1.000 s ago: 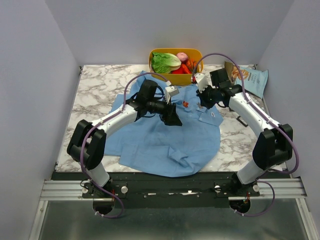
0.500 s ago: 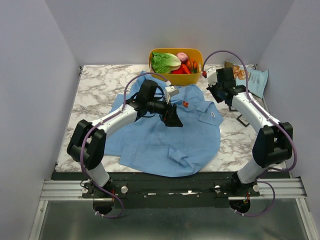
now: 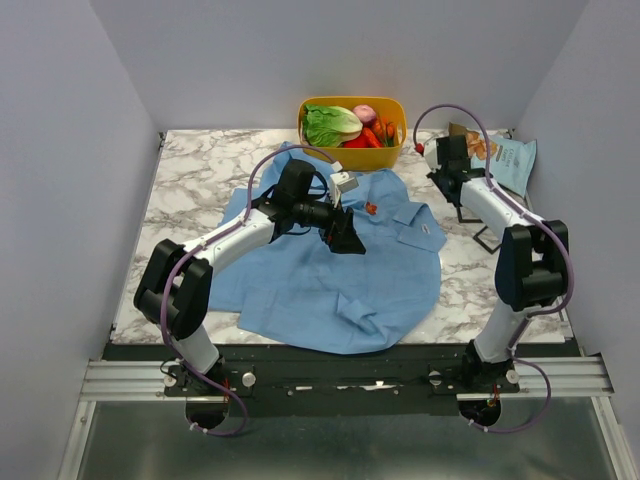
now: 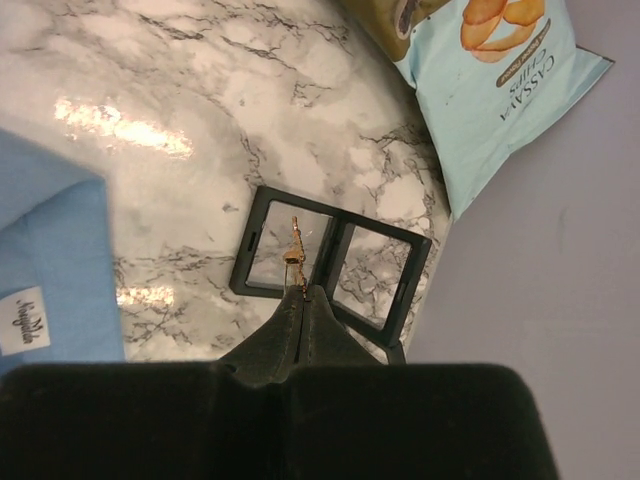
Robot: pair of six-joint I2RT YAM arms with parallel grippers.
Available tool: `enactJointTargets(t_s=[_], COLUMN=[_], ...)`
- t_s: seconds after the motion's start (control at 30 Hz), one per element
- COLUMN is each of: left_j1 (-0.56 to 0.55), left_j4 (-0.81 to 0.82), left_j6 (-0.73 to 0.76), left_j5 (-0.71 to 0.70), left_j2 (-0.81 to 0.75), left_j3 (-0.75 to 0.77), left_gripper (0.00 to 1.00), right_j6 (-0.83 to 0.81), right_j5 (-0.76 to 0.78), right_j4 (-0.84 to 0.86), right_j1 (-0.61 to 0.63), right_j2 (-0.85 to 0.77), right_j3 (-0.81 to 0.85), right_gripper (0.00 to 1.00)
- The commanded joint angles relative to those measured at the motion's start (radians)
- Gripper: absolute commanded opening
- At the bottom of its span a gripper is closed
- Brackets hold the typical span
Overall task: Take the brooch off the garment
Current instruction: Place the brooch in the brooch box.
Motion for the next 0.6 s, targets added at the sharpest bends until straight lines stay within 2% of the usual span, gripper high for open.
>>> enactJointTargets(t_s=[0.0,0.23,0.57], left_j1=[0.006,0.006,0.006], left_j4=[0.008,0.015,0.017], left_j6=[-0.003,-0.020,-0.020], left_j5=[0.005,0.023,0.022], left_j2=[-0.023,0.003,0.008], left_j3=[0.023,0.029,0.029], left_gripper=[0.99,0.99,0.99], right_j6=[-0.024,-0.003,-0.020], right_j5=[0.087,0.063,0.077], right_j4=[0.103,0.141,0.189], right_j1=[-0.027,-0.104,-0.112], right_j2=[0.030,0.043,0.092], right_j3=[-0.019,-0.040,-0.056], right_gripper=[0.01,0.01,0.01])
